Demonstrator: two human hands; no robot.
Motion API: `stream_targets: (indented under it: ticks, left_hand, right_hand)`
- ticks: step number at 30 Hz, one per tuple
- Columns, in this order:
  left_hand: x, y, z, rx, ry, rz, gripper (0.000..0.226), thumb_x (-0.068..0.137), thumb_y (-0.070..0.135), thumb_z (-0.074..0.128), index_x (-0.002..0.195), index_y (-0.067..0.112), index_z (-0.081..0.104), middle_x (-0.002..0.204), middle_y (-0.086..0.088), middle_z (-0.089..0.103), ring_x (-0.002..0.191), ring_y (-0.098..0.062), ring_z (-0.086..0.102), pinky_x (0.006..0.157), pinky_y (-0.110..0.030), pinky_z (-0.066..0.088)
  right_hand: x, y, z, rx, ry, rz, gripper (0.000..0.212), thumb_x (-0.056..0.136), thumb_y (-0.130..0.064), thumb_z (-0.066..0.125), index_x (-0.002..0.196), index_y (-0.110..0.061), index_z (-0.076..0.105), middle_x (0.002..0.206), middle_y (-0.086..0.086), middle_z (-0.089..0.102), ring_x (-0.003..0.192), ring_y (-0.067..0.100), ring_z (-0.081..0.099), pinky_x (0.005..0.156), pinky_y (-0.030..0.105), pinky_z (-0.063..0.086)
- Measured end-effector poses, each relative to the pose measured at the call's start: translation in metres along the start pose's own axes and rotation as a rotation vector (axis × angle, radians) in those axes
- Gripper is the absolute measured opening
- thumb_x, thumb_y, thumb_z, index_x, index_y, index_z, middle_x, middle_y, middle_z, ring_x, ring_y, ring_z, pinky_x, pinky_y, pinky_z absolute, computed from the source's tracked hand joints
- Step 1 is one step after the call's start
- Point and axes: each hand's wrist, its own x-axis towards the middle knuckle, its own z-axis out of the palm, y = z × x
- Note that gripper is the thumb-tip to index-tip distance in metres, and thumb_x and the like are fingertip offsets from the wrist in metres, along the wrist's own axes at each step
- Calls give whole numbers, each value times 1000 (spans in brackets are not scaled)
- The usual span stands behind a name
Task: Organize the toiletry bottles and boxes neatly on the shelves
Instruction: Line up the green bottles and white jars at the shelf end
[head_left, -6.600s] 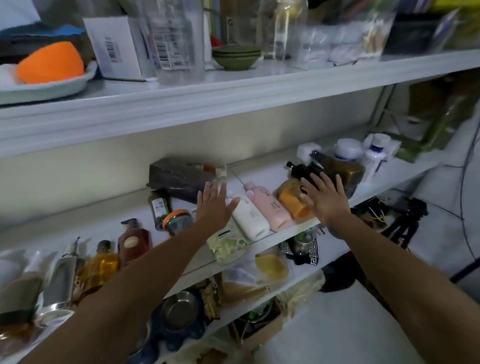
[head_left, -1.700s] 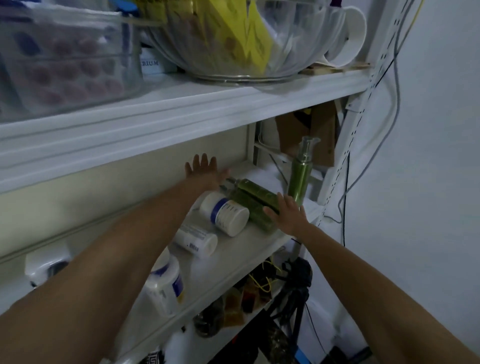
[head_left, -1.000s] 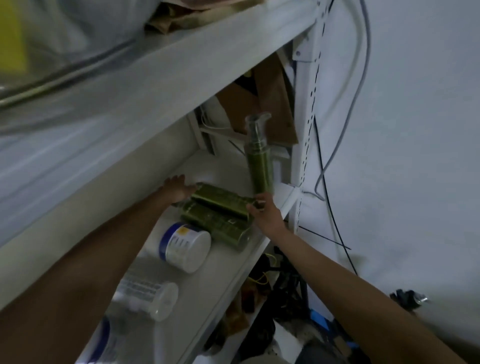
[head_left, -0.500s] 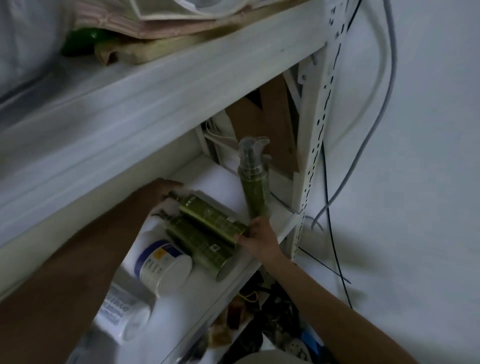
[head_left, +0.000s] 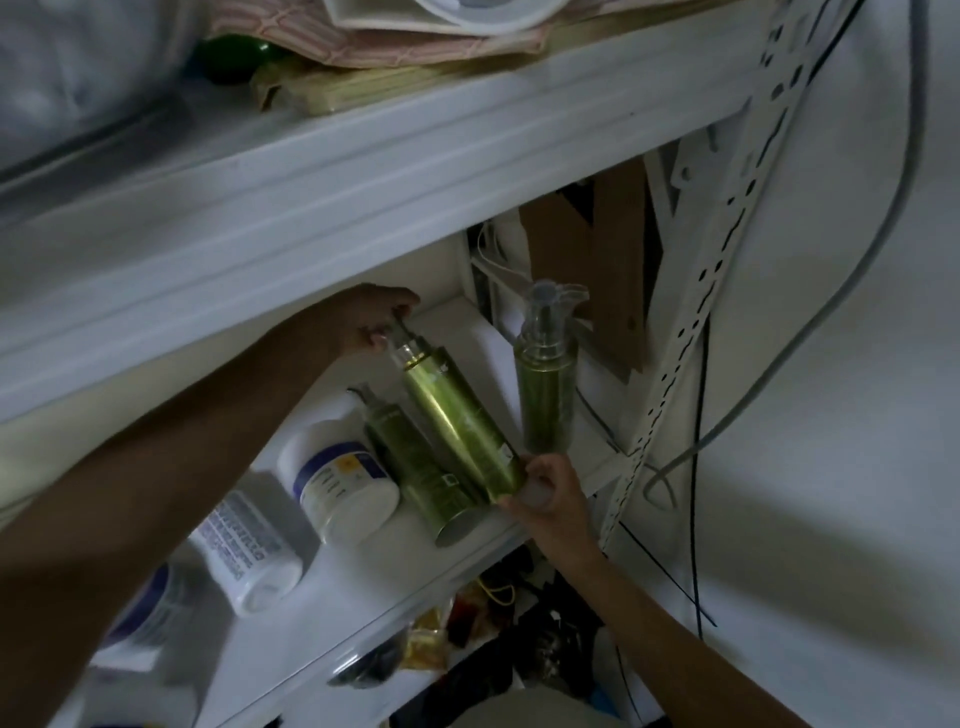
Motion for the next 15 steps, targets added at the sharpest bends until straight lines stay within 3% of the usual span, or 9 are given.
stream_targets:
  ticks: [5,9,13,15]
  left_hand:
    - [-38,22,18,118,-16,167,27,95,22,51,71,13,59,69,-2,52,57,-13,43,52,-21,34]
    - [-68,40,45,350,10,336,18,93,19,46,90,13,63,86,-3,57,69,-15,50,55,-23,39]
    - [-90,44,67,559,66,441,26,98,24,38,105,16,61,108,-5,62,94,-23,58,83,-33,49]
    - [-97,42,75,589,100,462,27,98,26,37,109,14,59,109,-9,63,94,-25,59,85,-38,50]
  right_hand:
    - [0,5,-5,-73,-25,-9,55,65,-16,84,106,-31,49,117,4,51,104,12,51,80,9,41]
    - [-2,5,-10,-123,-59,-16,61,64,-16,84,112,-26,49,115,1,48,102,7,49,78,5,40]
    - [-4,1,-14,-202,-74,-21,61,63,-17,83,113,-22,49,110,-1,44,101,11,48,82,19,44]
    - [-3,-1,-15,-218,-78,-32,60,62,-16,82,112,-19,50,110,0,44,99,11,47,80,20,45]
